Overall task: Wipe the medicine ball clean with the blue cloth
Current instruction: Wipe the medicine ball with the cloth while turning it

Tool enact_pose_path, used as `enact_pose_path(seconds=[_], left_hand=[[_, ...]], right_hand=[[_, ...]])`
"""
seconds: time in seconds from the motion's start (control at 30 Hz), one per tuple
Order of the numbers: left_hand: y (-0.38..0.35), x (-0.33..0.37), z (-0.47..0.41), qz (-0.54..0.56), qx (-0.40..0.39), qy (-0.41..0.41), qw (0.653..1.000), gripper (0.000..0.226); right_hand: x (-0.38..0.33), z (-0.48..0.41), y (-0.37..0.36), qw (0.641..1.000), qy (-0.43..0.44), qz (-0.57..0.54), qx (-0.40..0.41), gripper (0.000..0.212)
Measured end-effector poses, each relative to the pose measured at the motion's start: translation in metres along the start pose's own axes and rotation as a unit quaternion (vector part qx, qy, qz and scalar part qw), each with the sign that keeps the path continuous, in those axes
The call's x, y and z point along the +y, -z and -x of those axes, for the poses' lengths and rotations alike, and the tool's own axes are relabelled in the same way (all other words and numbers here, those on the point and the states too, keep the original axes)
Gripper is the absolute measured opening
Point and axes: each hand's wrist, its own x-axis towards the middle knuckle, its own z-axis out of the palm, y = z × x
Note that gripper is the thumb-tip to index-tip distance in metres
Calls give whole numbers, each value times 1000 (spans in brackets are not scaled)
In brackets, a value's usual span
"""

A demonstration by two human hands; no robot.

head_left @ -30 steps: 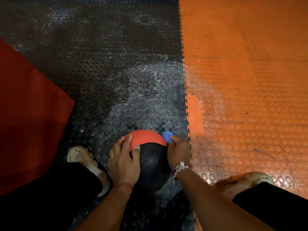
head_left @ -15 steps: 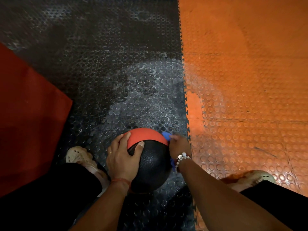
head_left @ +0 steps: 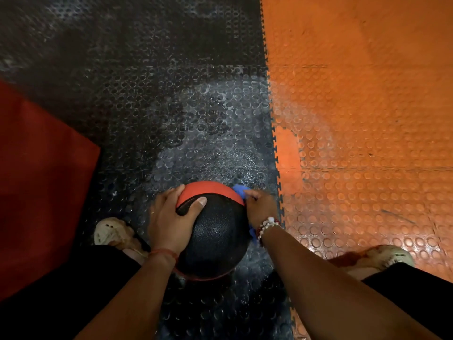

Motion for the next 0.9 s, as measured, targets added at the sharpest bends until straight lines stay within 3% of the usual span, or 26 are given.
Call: enact_pose_path(seconds=[0.13,0.23,0.37,0.5,0.57,0.67,0.73,0.83,0.9], left_hand=[[1,3,-11,17,-25,6,1000,74],[2,8,-17,19,-37,12,999,74],[4,6,-20,26,-33,20,999,63],[10,-5,-16,66,-15,45,997,80],[11,-9,-13,95,-11,50,994,80],[12,-12,-12,117,-2,62,991,77],[11,-9,-12,117,0,72,991,74],[10,-5,-15,102,3,82,991,73],[9,-3,-17,93,9,85,992,72]], right_hand=[[33,7,-4,985,-147,-72,-47,25],[55,30,-20,961,-236,-144,-13,25],[35,43,-19,970,-161,-144,112,22],[10,37,-10,994,11,-50,96,25],[10,24,-14,994,37,-38,92,25],[28,0,-20,997,-61,-54,-12,27],[44,4,-25,977,-161,-124,-70,29],[55,29,-34,933,-265,-244,-5,26],[51,40,-34,937,-241,-240,83,19]])
